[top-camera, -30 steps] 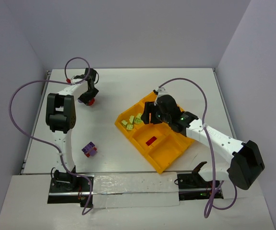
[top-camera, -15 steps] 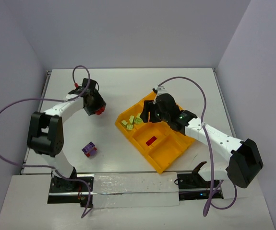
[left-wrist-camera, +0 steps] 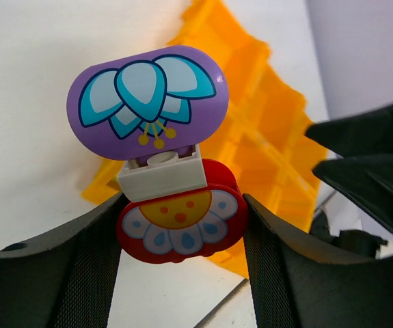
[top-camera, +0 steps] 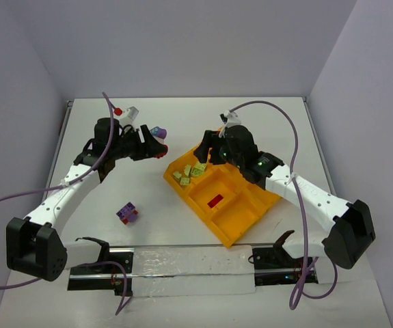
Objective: Sort the legos into containers by color
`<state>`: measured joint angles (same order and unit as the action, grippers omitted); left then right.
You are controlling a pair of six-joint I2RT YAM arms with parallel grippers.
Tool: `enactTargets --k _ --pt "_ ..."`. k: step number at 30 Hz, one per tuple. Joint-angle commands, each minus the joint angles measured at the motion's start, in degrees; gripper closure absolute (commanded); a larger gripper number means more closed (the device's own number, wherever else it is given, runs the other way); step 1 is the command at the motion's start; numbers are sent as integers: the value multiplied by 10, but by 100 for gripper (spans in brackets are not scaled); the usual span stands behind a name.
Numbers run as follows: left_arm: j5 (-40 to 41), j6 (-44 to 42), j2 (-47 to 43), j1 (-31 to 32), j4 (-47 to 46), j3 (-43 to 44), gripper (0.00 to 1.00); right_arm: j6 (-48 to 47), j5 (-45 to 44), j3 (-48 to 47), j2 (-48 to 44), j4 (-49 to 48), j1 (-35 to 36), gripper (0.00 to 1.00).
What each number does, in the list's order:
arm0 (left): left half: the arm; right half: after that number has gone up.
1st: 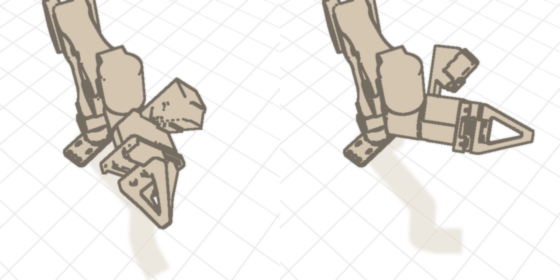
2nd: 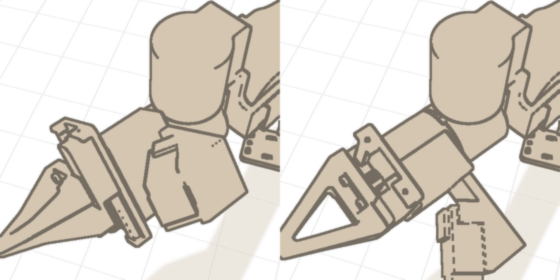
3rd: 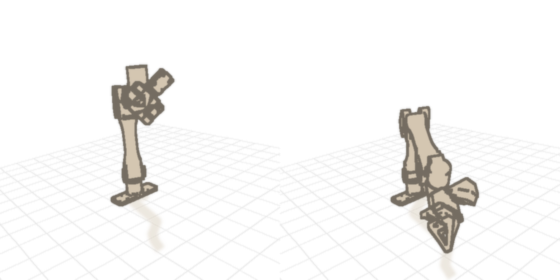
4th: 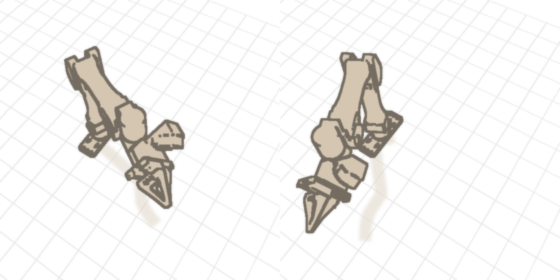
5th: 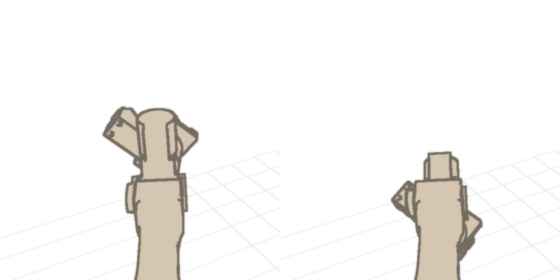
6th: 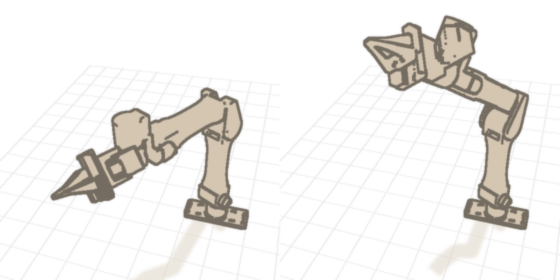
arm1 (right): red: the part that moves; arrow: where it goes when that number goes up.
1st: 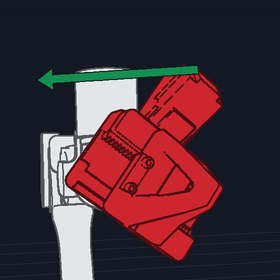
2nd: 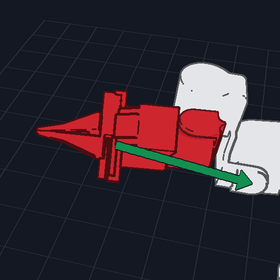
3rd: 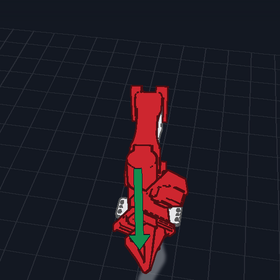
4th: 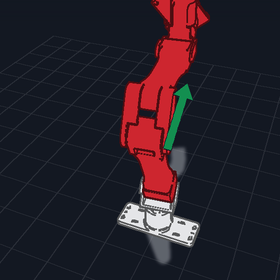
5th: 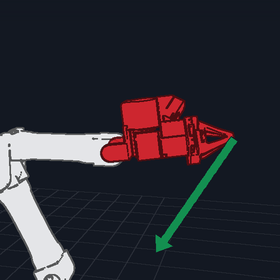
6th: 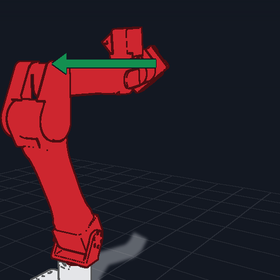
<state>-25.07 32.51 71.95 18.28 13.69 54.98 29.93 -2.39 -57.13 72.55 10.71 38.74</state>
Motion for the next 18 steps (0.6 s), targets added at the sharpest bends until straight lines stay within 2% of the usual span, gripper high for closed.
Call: enactTargets --k 1,5,18 --pt "-98 -25 -19 -2 -87 -9 100 41 16 -79 10 -42 -2 27" --pt "-131 -19 -27 -2 -119 -26 100 71 21 -136 56 -18 -2 25" --pt "-127 -23 -35 -2 -106 -22 100 131 103 -213 155 -63 5 24"
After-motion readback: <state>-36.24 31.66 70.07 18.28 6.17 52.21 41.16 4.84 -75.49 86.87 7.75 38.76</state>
